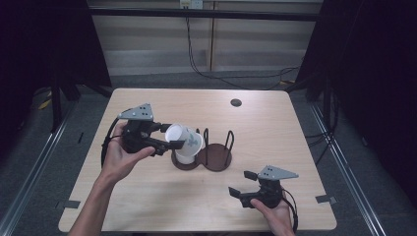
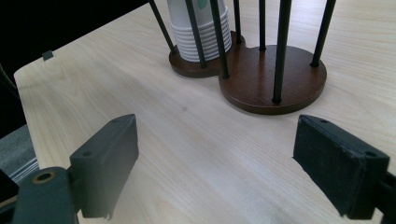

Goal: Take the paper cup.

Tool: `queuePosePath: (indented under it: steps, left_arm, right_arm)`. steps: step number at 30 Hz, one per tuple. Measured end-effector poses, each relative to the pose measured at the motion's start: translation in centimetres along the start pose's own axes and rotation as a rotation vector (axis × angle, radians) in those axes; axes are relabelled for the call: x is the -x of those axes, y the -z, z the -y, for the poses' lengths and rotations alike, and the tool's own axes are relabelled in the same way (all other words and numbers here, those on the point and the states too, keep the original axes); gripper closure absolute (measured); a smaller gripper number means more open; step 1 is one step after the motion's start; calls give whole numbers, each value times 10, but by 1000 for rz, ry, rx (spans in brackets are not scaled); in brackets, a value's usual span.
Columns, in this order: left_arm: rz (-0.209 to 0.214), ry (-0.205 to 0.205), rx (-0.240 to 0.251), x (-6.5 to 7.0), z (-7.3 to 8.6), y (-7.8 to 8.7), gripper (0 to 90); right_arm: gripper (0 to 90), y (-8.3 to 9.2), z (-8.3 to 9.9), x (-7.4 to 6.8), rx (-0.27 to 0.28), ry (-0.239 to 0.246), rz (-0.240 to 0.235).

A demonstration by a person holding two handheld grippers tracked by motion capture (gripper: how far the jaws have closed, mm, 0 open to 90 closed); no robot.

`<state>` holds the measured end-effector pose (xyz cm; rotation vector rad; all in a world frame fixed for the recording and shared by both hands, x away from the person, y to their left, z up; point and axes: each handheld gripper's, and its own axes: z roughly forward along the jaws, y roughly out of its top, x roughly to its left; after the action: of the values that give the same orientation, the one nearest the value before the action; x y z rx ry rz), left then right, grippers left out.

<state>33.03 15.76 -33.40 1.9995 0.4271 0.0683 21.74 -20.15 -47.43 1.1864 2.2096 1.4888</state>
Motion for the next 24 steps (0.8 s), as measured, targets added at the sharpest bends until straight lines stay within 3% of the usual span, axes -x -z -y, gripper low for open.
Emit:
queuePosePath:
  steps: [5,8,14,21,24]
  left_arm:
    - [-10,-15,-1,7,5,-2,356]
    - [-4,4,8,8,13,-5,356]
    - [18,3,-16,12,21,-14,356]
    - [51,3,-28,16,23,-17,356]
    - [49,0,-54,18,25,-18,355]
  right_arm:
    - [136,-1,-1,-1,2,0,-6]
    - [138,-4,-4,-4,-4,6,-10]
    - [139,-8,-10,-7,-7,26,-13]
    - [139,-11,-22,-14,-14,76,-36]
    - [137,-16,-30,-20,-1,96,-76]
